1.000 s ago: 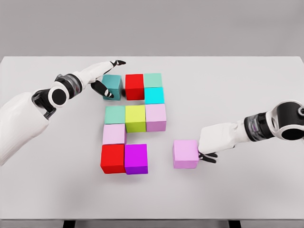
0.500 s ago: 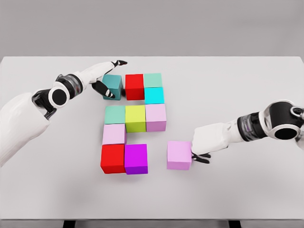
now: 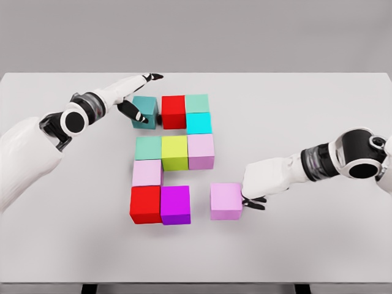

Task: Assemble the squares on the desktop into the number 2

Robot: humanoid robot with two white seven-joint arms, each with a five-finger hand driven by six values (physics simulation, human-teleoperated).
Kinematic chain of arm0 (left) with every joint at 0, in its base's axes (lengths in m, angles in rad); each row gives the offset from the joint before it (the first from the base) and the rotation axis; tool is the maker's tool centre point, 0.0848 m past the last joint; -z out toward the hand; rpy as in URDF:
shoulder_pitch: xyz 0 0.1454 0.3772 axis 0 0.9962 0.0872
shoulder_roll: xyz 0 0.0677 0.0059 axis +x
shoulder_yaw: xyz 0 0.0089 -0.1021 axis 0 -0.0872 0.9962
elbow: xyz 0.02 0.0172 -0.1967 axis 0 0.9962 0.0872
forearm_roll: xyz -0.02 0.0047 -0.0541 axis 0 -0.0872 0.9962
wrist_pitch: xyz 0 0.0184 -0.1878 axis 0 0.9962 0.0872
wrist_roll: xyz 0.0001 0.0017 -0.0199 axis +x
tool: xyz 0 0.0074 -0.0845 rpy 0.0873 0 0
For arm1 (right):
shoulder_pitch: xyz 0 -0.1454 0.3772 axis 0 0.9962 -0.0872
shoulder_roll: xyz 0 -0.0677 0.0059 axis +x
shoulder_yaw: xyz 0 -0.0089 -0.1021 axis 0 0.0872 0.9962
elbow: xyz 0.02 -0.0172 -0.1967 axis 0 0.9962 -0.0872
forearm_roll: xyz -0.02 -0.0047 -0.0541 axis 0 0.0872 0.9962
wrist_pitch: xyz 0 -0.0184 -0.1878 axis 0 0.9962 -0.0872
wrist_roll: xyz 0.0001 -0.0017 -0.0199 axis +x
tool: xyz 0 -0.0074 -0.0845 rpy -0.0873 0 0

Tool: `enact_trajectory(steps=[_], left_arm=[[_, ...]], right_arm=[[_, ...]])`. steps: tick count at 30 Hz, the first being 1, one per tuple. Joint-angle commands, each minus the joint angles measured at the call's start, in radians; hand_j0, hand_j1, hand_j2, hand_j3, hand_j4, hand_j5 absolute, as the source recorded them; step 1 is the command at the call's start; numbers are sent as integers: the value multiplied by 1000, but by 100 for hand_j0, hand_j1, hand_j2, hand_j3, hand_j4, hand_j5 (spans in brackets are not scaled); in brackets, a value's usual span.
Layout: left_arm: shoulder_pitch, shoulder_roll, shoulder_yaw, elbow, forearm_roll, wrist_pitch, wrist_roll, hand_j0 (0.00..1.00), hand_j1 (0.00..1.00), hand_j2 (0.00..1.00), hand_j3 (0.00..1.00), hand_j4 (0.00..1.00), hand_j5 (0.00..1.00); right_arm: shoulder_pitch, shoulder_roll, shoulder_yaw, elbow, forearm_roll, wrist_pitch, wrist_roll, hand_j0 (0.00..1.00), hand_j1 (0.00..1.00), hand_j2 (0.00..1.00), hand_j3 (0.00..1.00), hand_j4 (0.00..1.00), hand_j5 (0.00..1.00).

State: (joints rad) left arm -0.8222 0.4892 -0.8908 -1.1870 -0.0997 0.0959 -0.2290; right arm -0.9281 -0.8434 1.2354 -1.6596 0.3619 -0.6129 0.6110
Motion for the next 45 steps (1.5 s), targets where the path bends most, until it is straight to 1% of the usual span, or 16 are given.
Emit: enact_trajectory(steps=[1,3,10,13,16,19,23,25,26,30,32,35,36,38,41,45], left_arm=[[0,-12,1,18,0,-19,0,100,100,100,100,100,100],[0,-26,3,37,0,-22,0,100,100,100,100,100,100],[-2,-24,3,38,-2,-27,0,100,100,100,100,100,100],[5,-14,3,23,3,-25,-9,100,100,100,100,100,100],[8,-6,3,1,21,-25,-12,100,100,100,100,100,100],[6,29,-2,-25,63,-25,-13,100,100,100,100,100,100],[2,71,-7,-40,90,-25,-59,100,100,100,100,100,100],[-5,103,-10,-66,100,-25,-96,100,100,100,100,100,100],[-17,108,-14,-66,100,-25,-104,100,100,100,100,100,100],[-31,108,-19,-40,83,-21,-105,99,99,99,99,99,99],[-35,108,-20,-25,55,-18,-105,95,95,95,95,95,95],[-78,101,-91,26,43,-18,-102,95,95,95,95,95,95],[-87,97,-97,40,41,-18,-98,95,95,95,95,95,95],[-95,75,-99,78,35,-18,-95,94,94,94,94,94,94],[-97,75,-99,104,23,-15,-95,93,93,93,93,93,93],[-100,37,-99,141,-3,-15,-95,92,92,92,92,92,92]], right_arm=[[0,3,-1,0,-4,2,0,12,12,12,12,12,12],[-2,0,-4,4,-4,2,0,12,12,12,12,12,12],[-2,-14,-5,34,-3,2,0,12,12,12,12,12,12],[2,-42,-2,24,-1,2,0,12,12,12,12,12,12],[8,-48,2,14,-3,2,0,12,12,12,12,12,12],[9,-54,4,9,-3,2,0,12,12,12,12,12,12],[18,-51,15,0,-4,2,0,12,12,12,12,12,12],[26,-48,15,-2,-4,2,0,12,12,12,12,12,12],[29,-46,16,-2,-4,2,0,12,12,12,12,12,12],[29,-42,18,-2,-4,2,0,12,12,12,12,12,12],[29,-40,18,-5,-4,2,0,12,12,12,12,12,12],[28,-40,18,-6,-4,2,0,12,12,12,12,12,12],[28,-40,18,-8,-4,2,0,12,12,12,12,12,12],[28,-37,18,-8,-6,2,0,12,12,12,12,12,12],[28,-26,18,-6,-8,2,0,12,12,12,12,12,12],[28,-20,18,-6,-24,2,0,12,12,12,12,12,12]])
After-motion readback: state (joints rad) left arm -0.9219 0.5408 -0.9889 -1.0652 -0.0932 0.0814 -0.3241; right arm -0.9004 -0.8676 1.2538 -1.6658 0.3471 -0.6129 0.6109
